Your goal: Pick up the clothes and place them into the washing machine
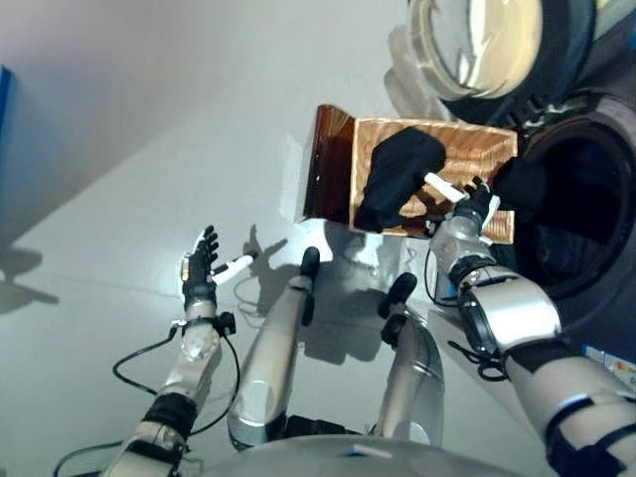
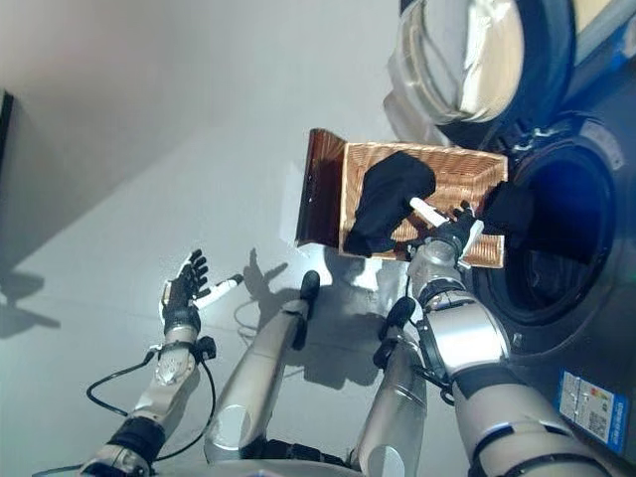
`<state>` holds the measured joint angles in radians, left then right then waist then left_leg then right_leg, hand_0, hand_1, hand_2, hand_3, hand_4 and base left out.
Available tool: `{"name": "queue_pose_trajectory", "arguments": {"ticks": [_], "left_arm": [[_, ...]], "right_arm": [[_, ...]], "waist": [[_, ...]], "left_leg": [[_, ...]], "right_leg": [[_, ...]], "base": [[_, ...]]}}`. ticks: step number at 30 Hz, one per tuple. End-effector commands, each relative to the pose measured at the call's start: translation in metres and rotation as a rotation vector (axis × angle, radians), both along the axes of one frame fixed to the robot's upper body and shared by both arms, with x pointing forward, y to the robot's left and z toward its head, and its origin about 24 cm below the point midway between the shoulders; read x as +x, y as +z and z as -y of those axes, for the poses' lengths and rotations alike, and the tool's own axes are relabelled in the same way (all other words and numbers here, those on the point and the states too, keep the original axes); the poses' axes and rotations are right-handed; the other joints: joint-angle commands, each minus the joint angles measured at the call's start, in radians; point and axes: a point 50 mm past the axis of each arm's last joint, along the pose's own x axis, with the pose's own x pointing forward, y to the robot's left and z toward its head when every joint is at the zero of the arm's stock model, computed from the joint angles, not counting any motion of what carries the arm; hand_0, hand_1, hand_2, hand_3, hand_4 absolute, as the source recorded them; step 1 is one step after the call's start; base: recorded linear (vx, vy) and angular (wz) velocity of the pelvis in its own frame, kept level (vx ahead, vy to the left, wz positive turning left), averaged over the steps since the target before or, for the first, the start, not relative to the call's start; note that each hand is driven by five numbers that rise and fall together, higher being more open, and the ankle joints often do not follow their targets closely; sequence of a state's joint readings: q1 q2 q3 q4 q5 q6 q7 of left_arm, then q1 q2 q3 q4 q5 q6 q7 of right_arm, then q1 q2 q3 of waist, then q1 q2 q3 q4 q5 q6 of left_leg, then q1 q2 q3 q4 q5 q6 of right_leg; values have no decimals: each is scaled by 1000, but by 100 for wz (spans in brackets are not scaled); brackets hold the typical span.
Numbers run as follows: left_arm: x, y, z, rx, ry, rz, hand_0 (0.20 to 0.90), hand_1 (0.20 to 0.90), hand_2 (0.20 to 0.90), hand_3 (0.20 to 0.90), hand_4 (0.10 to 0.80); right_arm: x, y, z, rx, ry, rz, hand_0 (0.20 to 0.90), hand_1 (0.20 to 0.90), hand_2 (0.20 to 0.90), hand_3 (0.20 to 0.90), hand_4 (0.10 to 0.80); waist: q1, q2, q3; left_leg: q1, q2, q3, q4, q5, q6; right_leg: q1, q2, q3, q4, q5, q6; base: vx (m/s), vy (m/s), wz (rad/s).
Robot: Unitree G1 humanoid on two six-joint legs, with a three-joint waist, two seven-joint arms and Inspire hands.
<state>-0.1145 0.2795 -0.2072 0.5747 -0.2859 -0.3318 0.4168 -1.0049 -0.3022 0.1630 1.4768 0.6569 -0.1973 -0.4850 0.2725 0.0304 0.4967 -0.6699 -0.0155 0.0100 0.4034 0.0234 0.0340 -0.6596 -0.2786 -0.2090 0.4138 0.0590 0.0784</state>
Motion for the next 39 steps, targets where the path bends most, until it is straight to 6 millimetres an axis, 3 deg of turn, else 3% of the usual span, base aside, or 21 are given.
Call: {"name": "queue_pose_trajectory", "arguments": {"ticks": [1,5,12,13,14,27,39], "left_arm": [[9,46,-24,67,63,233,900,900,900,900,800],[19,72,-25,67,79,349,900,900,900,900,800],[28,97,-22,59,90,461,900,900,900,900,800],[29,99,-21,59,89,470,900,900,900,900,800],[31,101,-20,55,92,478,900,900,900,900,800],[20,81,-25,65,113,403,900,900,900,900,800],[6,52,-29,78,92,272,900,900,900,900,800]], "right_arm": [[16,36,-10,-27,15,161,900,900,900,900,800],[18,36,-21,-5,33,170,900,900,900,900,800],[20,44,-14,-1,2,179,900,900,900,900,800],[19,46,-11,-5,-6,176,491,491,491,491,508],[19,49,-6,-8,-29,176,200,200,200,200,300],[19,53,0,-32,-50,179,200,200,200,200,300],[1,28,28,-17,-146,129,200,200,200,200,300]], "waist": [[43,8,16],[68,-1,23],[78,11,23],[78,16,23],[80,22,23],[63,46,23],[19,54,3]], "left_leg": [[-81,5,15,74,-70,-68],[-136,-6,-3,108,-82,-66],[-216,-32,-20,193,-114,-60],[-224,-35,-20,202,-118,-59],[-235,-38,-18,212,-119,-58],[-215,-33,6,192,-114,-52],[-112,-23,34,114,-87,-49]], "right_leg": [[37,8,-14,62,-133,-29],[4,7,-32,98,-153,-35],[-77,-8,-29,232,-222,-53],[-91,-11,-27,250,-229,-55],[-100,-14,-28,268,-238,-60],[-106,-18,0,264,-234,-60],[-22,-5,26,189,-194,-45]], "base": [[33,17,12],[8,-7,18],[-7,22,22],[-1,56,17],[2,41,13],[4,19,-4],[3,-3,-9]]}}
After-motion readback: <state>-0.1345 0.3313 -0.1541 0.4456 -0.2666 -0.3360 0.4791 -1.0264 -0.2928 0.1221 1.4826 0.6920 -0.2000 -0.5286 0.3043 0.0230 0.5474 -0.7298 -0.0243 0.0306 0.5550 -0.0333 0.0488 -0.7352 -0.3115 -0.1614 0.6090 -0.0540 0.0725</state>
